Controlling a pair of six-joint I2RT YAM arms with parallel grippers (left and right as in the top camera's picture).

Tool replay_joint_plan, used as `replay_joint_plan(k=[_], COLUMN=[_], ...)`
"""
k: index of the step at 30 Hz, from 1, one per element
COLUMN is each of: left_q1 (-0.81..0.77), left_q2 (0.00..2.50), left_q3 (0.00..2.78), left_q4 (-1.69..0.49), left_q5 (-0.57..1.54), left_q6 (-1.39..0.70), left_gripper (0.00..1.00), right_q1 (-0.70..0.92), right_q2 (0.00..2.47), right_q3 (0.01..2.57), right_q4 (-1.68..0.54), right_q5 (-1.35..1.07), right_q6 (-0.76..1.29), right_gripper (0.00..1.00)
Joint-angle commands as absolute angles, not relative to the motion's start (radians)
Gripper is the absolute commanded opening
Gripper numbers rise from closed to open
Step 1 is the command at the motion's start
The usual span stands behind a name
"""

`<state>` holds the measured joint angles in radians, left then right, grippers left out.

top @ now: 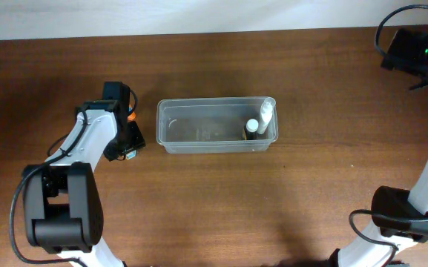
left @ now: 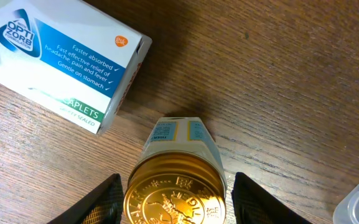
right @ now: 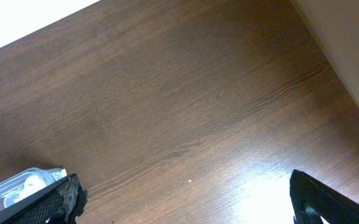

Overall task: Pack container
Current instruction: 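Close left gripper around the gold-lidded jar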

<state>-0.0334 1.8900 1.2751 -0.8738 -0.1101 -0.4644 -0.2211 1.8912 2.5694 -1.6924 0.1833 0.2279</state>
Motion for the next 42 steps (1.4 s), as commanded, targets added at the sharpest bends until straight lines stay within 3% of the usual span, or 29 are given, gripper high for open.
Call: replay_joint_plan(k=[1,33,36,42], left_q1=[-0.034,-0.034,-0.034,-0.034], left_q2=[1.898,1.899,1.899,1.899], left_q3=[1.272,1.227,1.227,1.227], left_q4=[-0.867,-0.818,-0.818,-0.816], left_q5=[-0.121,-0.121,-0.121,-0.125], left_q6=[-0.447,-0.440,-0.440,-0.440], left_gripper=[0.57,0.56,0.45,0.38], right_q1=[-0.225,-0.225,-0.225,-0.225], right_q2=[1.874,1.874,1.874,1.874], right_q3=[2.585,2.585,2.585,2.585], right_q4=[-1.699,-1.698,-1.698,-1.698], right_q5=[0.196,0.196,0.196,0.196], right_q6=[0.221,0.221,0.221,0.221], right_gripper=[0.98,0.98,0.98,0.98])
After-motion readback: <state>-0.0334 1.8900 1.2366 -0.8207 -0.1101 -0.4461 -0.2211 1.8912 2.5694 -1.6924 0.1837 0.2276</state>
